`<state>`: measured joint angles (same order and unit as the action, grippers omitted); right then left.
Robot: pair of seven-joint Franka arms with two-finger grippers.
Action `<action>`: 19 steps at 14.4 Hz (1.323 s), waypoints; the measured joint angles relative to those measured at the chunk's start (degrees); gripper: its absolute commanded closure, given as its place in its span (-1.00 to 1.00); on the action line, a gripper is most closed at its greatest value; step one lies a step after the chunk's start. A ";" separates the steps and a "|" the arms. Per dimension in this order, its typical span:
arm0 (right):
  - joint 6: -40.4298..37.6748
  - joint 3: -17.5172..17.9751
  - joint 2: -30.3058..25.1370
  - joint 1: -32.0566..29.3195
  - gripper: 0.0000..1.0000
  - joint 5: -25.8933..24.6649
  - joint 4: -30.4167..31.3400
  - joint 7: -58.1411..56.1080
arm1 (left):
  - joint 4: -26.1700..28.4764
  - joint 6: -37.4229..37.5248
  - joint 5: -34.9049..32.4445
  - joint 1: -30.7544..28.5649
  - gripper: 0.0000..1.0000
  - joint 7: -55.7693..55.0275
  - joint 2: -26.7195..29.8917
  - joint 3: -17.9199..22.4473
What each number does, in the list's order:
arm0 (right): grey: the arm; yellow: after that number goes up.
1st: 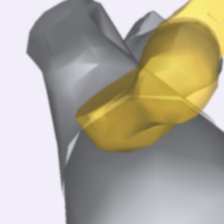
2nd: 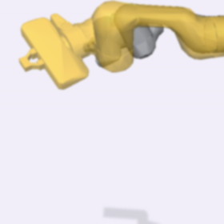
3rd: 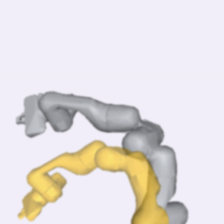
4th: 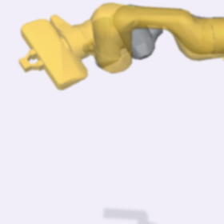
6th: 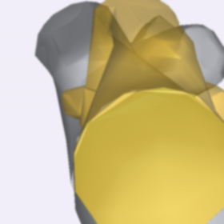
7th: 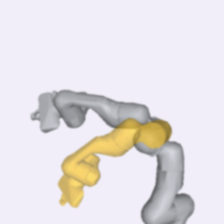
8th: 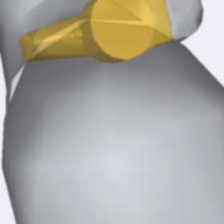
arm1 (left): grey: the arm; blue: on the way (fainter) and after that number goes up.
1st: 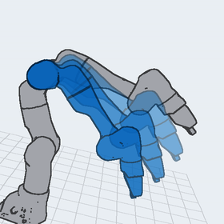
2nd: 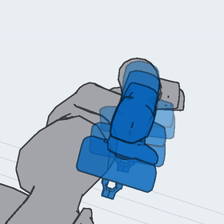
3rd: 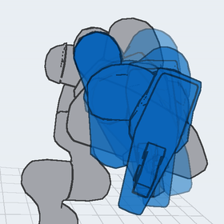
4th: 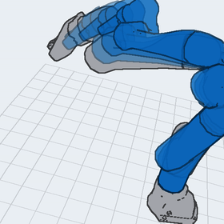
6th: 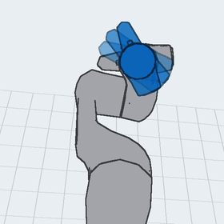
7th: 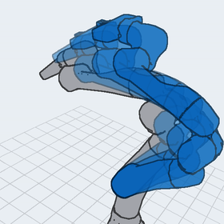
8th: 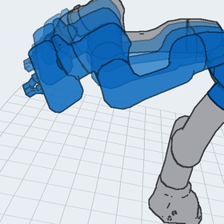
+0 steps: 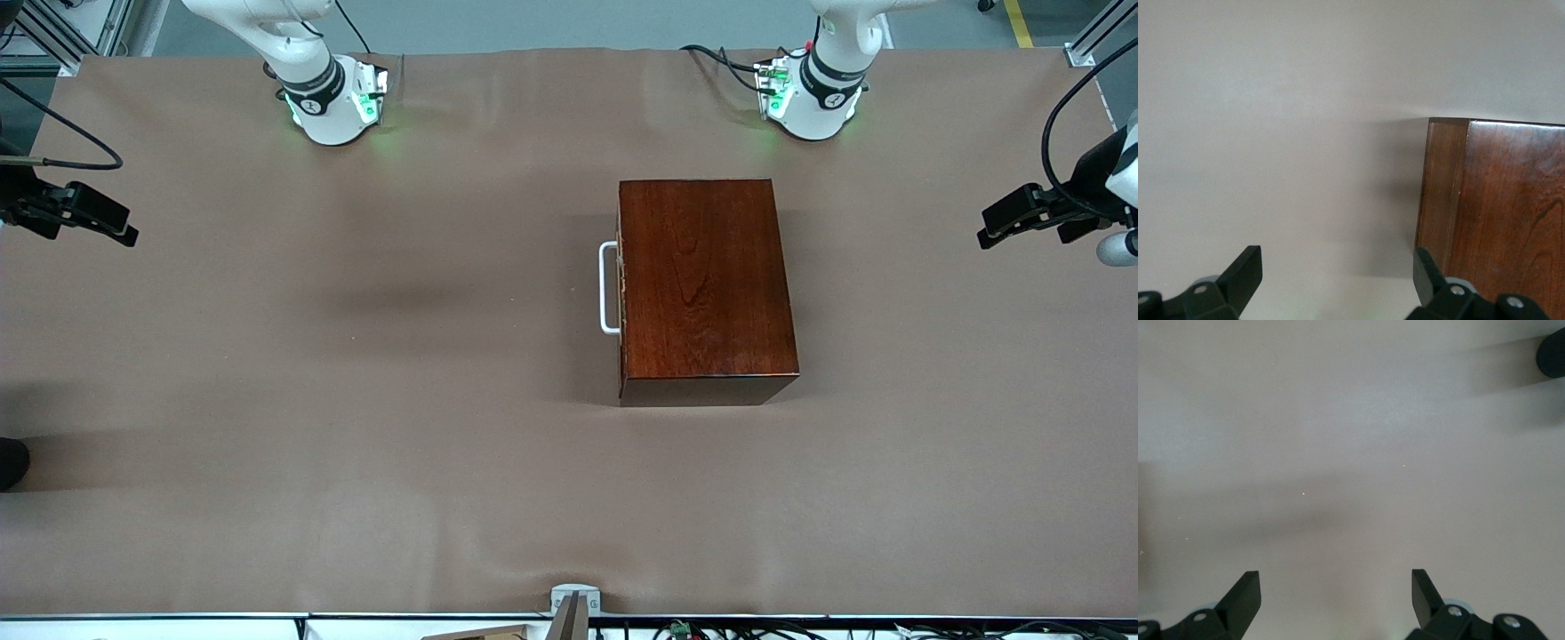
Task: Open drawer, take yellow block, close drawer
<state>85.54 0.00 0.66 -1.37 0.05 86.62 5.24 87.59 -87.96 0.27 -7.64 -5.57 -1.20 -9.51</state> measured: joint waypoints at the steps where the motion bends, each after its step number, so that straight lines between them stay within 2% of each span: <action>1: 0.00 0.00 0.00 0.00 -1.00 0.00 0.00 0.00 | 0.02 0.00 0.00 0.00 -1.00 0.01 0.00 0.00; 13: 0.01 0.00 0.00 -0.03 -1.00 0.00 0.00 0.00 | 0.11 0.20 0.00 0.11 -1.00 0.05 -0.01 -0.55; 16: 0.03 -0.01 0.00 -0.08 -1.00 0.00 0.00 0.00 | 0.11 0.20 0.01 0.19 -1.00 -0.94 -0.01 -3.13; 19: 0.03 -0.01 0.00 -0.11 -1.00 0.00 0.00 0.00 | 0.11 0.20 0.01 0.35 -1.00 -6.23 -0.04 -7.48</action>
<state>85.56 -0.01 0.66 -1.48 0.05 86.62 5.24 87.70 -87.76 0.28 -7.30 -11.80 -1.24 -16.99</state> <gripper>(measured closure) 0.000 0.000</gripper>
